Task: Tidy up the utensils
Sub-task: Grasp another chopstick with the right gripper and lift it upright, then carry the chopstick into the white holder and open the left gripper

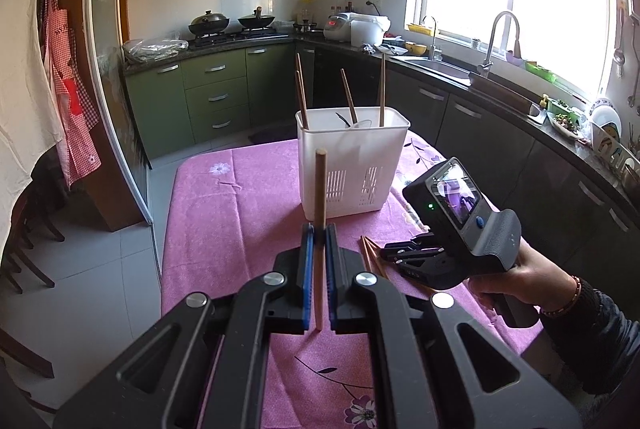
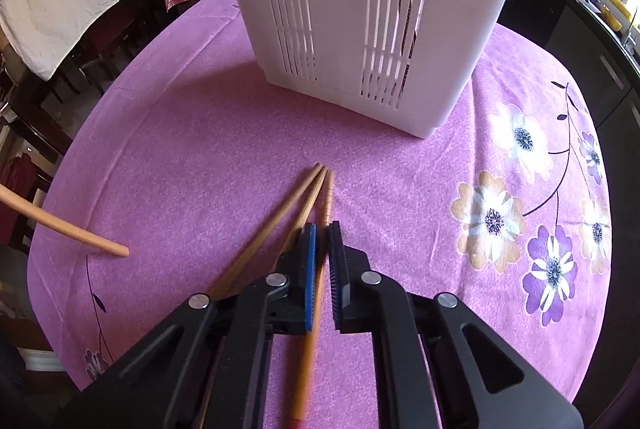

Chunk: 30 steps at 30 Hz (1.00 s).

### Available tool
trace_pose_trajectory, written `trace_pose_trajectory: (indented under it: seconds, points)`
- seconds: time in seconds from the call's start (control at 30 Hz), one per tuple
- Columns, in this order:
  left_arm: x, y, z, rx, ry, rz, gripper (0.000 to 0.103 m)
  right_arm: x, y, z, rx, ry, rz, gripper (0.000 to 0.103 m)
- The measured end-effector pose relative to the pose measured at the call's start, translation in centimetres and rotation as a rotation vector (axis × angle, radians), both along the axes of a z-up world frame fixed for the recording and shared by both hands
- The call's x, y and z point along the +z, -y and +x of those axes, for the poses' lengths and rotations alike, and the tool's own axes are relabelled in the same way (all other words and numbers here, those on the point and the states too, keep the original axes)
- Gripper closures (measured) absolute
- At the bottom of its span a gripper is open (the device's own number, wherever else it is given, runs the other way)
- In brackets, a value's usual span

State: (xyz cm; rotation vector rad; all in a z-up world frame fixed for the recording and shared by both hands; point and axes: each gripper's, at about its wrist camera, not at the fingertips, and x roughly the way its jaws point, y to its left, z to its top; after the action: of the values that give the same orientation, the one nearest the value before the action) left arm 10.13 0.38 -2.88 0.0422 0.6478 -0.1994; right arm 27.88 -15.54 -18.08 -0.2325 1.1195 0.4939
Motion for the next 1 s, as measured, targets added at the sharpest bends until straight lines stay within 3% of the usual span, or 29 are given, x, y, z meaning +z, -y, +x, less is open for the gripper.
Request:
trace_pose_trajectory:
  seconds: [0.2, 0.47, 0.57, 1.0]
  points:
    - [0.0, 0.0, -0.1, 0.000, -0.004, 0.008, 0.097, 1.7, 1.7, -1.0, -0.018, 0.034, 0.050, 0.097]
    - [0.1, 0.1, 0.0, 0.003, -0.006, 0.013, 0.097, 11.7, 7.8, -6.6, -0.060, 0.265, 0.238, 0.097]
    - [0.1, 0.2, 0.0, 0.003, -0.005, 0.017, 0.097, 14.3, 9.5, -9.1, -0.058, 0.329, 0.263, 0.097]
    - [0.2, 0.4, 0.3, 0.004, -0.013, 0.015, 0.097, 15.7, 12.6, -15.7, -0.103, 0.434, 0.311, 0.097]
